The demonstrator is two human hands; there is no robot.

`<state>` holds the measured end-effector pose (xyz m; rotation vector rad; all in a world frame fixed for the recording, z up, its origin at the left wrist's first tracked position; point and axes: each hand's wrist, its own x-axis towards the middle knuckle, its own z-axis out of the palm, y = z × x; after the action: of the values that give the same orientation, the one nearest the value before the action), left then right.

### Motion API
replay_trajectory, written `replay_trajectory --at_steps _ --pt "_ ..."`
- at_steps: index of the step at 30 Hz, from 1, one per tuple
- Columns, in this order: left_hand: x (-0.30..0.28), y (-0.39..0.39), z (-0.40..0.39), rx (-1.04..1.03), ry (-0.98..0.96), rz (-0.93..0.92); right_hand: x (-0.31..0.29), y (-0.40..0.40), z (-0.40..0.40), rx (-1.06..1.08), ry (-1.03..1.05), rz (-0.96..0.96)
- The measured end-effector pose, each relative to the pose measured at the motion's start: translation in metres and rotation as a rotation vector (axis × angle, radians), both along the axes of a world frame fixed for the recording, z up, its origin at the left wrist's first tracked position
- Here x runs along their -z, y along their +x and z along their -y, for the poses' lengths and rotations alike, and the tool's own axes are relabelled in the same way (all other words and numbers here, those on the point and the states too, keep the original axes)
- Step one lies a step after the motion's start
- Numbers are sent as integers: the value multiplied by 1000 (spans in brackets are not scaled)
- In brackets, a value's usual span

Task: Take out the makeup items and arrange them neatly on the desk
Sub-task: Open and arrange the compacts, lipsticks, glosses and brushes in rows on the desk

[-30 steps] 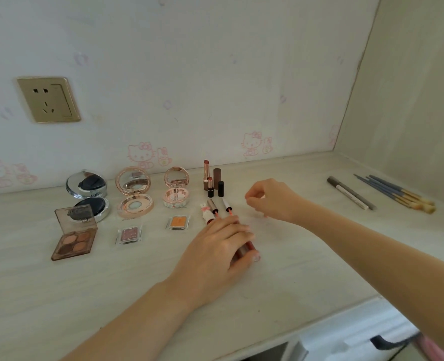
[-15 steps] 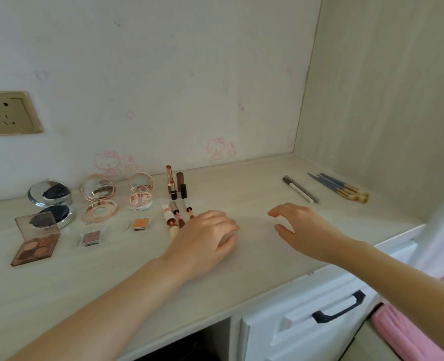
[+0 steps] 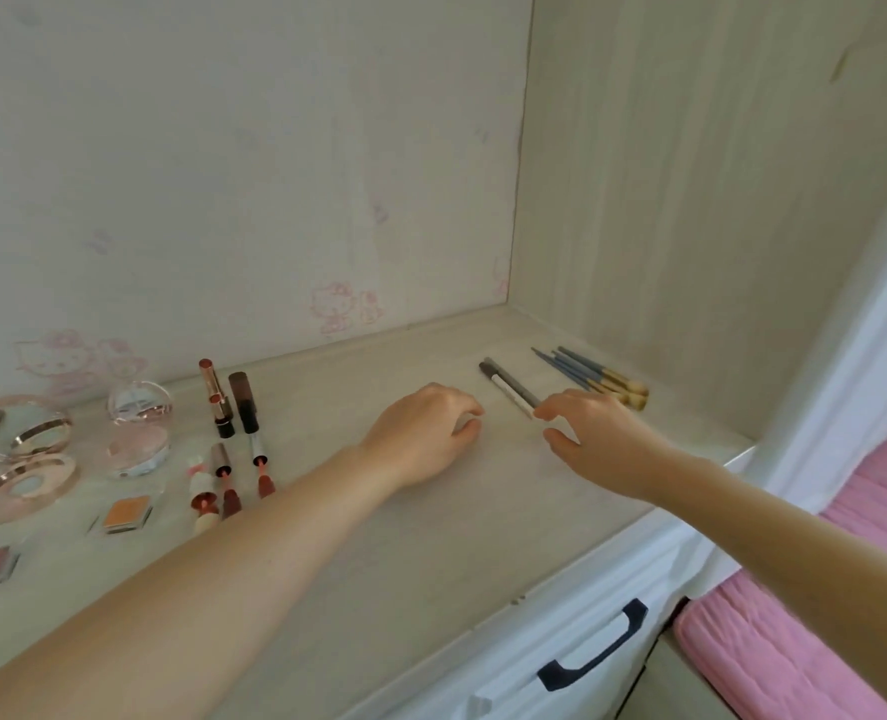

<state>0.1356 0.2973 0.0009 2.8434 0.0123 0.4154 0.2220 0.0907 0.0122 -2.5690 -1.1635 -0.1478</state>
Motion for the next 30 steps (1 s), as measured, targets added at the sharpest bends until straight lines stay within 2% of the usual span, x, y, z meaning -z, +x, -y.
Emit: replay_trajectory --at_steps 9,12,17,20,24,30 --pt "6 90 -19 -137 -146 -89 5 36 -26 19 -68 39" --pt "13 104 -25 -165 -202 -128 12 38 -32 -11 -73 104" --pt "23 108 -24 -124 -310 -47 19 42 -41 24 -37 125" --pt "23 109 -23 -132 -407 -40 21 43 -44 27 -31 132" --pt "14 112 -19 -260 -642 -47 22 40 -47 26 -2 137" --pt "12 110 -13 -271 -547 -115 25 31 -45 16 15 160"
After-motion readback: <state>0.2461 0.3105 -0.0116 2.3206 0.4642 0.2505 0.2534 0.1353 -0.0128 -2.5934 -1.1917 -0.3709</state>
